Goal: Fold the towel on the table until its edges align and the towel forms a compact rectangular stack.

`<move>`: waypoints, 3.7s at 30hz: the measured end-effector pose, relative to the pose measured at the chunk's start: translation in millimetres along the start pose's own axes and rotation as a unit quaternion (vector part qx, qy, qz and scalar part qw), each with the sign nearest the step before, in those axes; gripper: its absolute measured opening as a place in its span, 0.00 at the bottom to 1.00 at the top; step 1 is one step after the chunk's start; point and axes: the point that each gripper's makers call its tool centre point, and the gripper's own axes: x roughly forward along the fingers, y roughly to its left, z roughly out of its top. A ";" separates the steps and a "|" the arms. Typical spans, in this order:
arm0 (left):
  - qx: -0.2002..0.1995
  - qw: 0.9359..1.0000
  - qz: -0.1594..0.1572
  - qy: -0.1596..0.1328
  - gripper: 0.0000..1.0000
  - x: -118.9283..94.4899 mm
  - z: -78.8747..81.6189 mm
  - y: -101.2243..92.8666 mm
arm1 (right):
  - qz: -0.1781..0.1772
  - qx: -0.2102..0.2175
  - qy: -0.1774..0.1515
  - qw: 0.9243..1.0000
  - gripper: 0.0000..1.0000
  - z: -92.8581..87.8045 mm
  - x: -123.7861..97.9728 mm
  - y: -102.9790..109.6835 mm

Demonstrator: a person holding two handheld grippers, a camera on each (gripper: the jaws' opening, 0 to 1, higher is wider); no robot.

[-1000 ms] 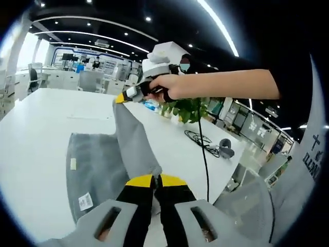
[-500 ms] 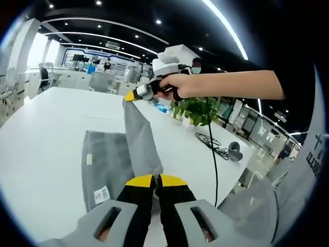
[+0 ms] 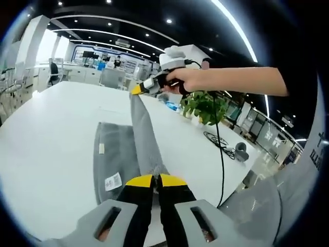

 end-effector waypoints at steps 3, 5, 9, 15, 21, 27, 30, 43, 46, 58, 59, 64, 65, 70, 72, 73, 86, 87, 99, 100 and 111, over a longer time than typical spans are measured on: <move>-0.006 1.000 0.006 0.007 0.04 -0.1 -5.7 5.3 | 0.002 -0.002 0.005 1.000 0.00 0.3 5.9 5.2; -0.012 1.000 0.011 0.014 0.04 0.4 -11.5 11.0 | 0.003 -0.003 0.008 1.000 0.00 -3.2 13.0 5.0; -0.019 0.999 0.017 0.019 0.04 2.1 -12.3 17.5 | 0.002 -0.008 0.019 1.000 0.00 -8.6 21.1 15.6; -0.041 0.996 0.036 0.064 0.03 0.5 -29.6 34.2 | 0.010 -0.010 0.037 0.999 0.00 -22.1 38.9 24.7; -0.061 0.994 0.040 0.085 0.03 -2.1 -39.0 41.0 | 0.022 -0.015 0.049 0.998 0.00 -28.9 59.7 33.2; -0.083 0.992 0.040 0.090 0.03 -5.4 -39.3 44.3 | 0.027 -0.015 0.056 0.998 0.00 -32.0 71.6 41.1; -0.091 0.991 0.039 0.093 0.03 -5.4 -41.5 45.2 | 0.029 -0.014 0.060 0.998 0.00 -34.2 74.9 44.7; -0.148 0.984 0.037 0.091 0.04 -9.9 -52.3 62.9 | 0.031 -0.008 0.073 0.997 0.01 -41.5 91.6 54.4; -0.169 0.981 0.039 0.090 0.04 -8.6 -55.3 64.4 | 0.029 -0.006 0.078 0.997 0.01 -45.8 96.5 56.1; -0.199 0.974 0.064 0.091 0.04 -3.9 -72.4 77.8 | 0.022 0.018 0.088 0.996 0.01 -62.3 117.6 54.0; -0.202 0.973 0.066 0.091 0.04 -4.7 -72.9 78.6 | 0.023 0.019 0.089 0.996 0.01 -62.8 118.7 54.5; -0.211 0.970 0.075 0.093 0.04 -4.6 -74.3 82.4 | 0.024 0.021 0.088 0.996 0.02 -65.6 127.0 52.6; -0.211 0.970 0.076 0.093 0.04 -4.7 -75.5 83.9 | 0.023 0.022 0.088 0.996 0.02 -65.4 127.1 52.3; -0.214 0.968 0.094 0.087 0.04 -5.4 -76.1 95.6 | 0.026 0.026 0.079 0.996 0.05 -64.9 132.6 51.3; -0.216 0.967 0.105 0.086 0.04 -6.3 -76.2 98.4 | 0.027 0.023 0.077 0.996 0.07 -65.0 134.2 50.7; -0.217 0.966 0.108 0.086 0.04 -6.5 -77.6 100.9 | 0.027 0.023 0.077 0.996 0.07 -65.7 134.9 50.2; -0.199 0.967 0.118 0.109 0.04 -0.4 -87.0 106.3 | 0.034 0.015 0.083 0.996 0.08 -78.3 141.6 47.1; -0.197 0.967 0.119 0.112 0.04 0.5 -87.4 106.2 | 0.035 0.016 0.083 0.996 0.07 -78.7 142.7 46.6; -0.173 0.969 0.119 0.131 0.04 3.5 -91.9 108.0 | 0.033 0.022 0.083 0.996 0.04 -77.6 140.0 41.7; -0.168 0.969 0.118 0.134 0.04 4.4 -91.8 107.8 | 0.033 0.018 0.083 0.996 0.05 -77.2 138.7 41.9; -0.108 0.980 0.100 0.131 0.12 0.9 -72.7 101.7 | 0.040 -0.053 0.059 0.996 0.20 -60.5 108.2 32.8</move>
